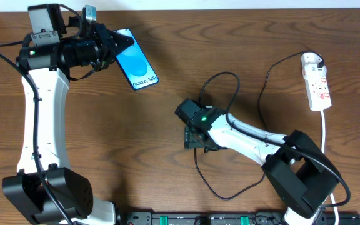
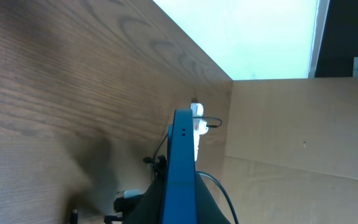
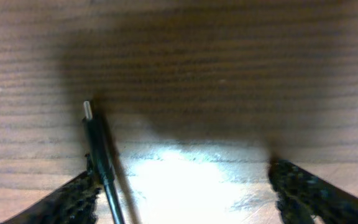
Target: Plug charger to phone and switch on socket
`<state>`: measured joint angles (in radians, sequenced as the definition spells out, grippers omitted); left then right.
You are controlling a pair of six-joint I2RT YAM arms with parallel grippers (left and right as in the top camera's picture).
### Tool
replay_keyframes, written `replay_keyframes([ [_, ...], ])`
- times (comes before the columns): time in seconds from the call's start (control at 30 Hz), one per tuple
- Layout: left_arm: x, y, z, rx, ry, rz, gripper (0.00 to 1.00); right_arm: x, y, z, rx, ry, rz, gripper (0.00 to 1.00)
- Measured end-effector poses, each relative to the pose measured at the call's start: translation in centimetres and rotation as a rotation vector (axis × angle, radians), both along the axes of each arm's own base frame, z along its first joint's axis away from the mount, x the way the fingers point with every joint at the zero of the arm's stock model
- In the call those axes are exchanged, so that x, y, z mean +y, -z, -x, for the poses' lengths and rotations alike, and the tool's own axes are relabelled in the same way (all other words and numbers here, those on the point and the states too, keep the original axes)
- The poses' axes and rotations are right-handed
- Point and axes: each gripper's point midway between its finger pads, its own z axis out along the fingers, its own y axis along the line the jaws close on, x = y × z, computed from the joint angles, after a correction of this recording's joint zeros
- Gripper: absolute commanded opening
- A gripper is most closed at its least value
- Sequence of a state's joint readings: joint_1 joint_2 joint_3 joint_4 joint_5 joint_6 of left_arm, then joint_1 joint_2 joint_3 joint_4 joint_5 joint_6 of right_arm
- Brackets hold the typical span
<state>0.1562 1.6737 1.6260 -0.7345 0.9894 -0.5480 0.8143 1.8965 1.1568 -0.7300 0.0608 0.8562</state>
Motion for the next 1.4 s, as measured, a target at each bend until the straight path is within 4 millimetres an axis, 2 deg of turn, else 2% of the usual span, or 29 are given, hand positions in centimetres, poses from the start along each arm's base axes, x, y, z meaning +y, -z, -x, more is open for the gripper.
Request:
replay_keyframes([
  [0.17,0.0,0.0,0.0,0.0,0.0,0.0,0.07,0.2,0.0,0.1,-0.007,-0.005,0.005,0.65],
  [0.7,0.0,0.1,0.1,0.01,0.0,0.002,0.07,0.6,-0.1,-0.5,-0.037,0.0,-0.007,0.72],
  [1.4,-0.1,0.0,0.2,0.009,0.005,0.007,0.07,1.0,-0.2,-0.9,-0.057,0.006,-0.025,0.72],
])
